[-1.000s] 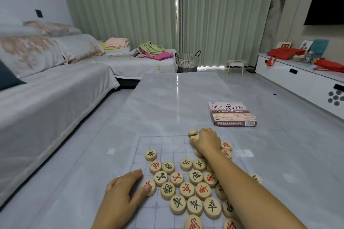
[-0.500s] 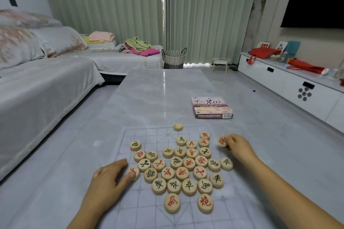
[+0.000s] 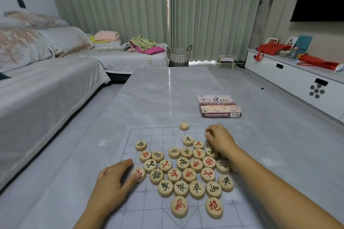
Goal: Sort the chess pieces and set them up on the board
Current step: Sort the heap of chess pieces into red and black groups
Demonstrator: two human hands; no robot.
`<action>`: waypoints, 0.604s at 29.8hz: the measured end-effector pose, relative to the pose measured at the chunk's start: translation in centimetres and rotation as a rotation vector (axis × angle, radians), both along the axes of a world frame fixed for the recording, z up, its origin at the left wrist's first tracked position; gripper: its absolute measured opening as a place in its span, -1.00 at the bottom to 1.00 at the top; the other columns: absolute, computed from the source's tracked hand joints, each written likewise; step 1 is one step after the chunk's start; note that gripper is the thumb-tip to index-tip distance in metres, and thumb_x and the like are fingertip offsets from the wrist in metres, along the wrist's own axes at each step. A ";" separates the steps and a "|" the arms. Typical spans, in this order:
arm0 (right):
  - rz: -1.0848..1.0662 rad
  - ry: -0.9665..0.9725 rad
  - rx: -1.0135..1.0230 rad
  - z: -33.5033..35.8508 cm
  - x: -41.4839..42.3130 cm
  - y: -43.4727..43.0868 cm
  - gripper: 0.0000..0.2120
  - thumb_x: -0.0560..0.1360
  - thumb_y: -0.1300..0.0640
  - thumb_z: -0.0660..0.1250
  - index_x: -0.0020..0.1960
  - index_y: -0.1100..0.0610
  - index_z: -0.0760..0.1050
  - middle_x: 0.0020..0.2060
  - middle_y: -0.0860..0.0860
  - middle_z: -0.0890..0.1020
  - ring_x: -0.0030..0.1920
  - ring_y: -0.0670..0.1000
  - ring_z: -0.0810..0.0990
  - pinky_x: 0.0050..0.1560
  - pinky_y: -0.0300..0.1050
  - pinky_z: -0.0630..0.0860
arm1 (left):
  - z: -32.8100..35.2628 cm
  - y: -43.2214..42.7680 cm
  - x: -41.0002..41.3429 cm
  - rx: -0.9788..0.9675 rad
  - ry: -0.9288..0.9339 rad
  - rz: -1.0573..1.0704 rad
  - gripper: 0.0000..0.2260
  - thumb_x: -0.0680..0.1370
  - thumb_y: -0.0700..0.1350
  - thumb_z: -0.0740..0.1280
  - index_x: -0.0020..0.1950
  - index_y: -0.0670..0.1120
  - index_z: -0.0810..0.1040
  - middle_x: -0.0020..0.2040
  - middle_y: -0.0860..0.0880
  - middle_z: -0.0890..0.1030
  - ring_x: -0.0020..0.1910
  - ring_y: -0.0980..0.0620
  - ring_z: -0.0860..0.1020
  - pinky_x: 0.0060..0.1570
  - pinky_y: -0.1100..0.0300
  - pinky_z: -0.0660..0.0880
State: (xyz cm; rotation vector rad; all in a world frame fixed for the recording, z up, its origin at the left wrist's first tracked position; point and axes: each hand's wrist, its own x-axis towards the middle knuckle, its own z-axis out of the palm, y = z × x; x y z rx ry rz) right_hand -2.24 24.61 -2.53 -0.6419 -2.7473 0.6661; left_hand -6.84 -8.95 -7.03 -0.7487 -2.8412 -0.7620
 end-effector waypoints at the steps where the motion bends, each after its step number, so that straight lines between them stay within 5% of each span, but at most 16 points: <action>1: 0.059 0.006 0.028 0.0 -1.2 -1.0 -0.71 0.56 0.09 0.18 0.25 0.13 0.43 0.24 0.10 0.43 0.23 0.11 0.41 0.22 -0.03 0.38 | 0.0 0.0 0.1 0.001 -0.004 -0.001 -0.08 0.21 0.60 -0.22 0.31 0.12 0.42 0.33 0.16 0.47 0.29 0.12 0.40 0.31 0.18 0.22; 7: 0.150 -0.127 0.281 -0.9 -8.2 -4.7 -0.58 0.57 0.18 0.11 0.42 0.10 0.24 0.45 0.09 0.23 0.37 0.18 0.26 0.31 0.02 0.27 | -0.1 -0.2 -0.3 0.006 -0.037 0.015 -0.10 0.19 0.60 -0.22 0.32 0.18 0.37 0.33 0.22 0.44 0.29 0.14 0.38 0.33 0.17 0.25; 12: 0.082 -0.136 0.397 -0.8 -9.6 -4.5 -0.68 0.51 0.21 0.17 0.27 0.12 0.39 0.22 0.12 0.46 0.23 0.16 0.39 0.19 0.01 0.31 | 0.1 -0.3 -0.5 0.021 -0.057 0.014 -0.09 0.18 0.61 -0.22 0.31 0.17 0.39 0.32 0.21 0.45 0.29 0.14 0.38 0.34 0.16 0.25; 18: -0.008 0.329 -0.366 3.2 0.9 -1.7 -0.78 0.45 0.16 0.35 0.07 0.12 0.41 0.05 0.07 0.51 -0.02 0.03 0.55 -0.11 -0.14 0.49 | 0.0 -0.6 -0.5 0.016 -0.072 0.005 -0.13 0.23 0.59 -0.15 0.32 0.14 0.40 0.31 0.15 0.48 0.28 0.09 0.41 0.32 0.13 0.28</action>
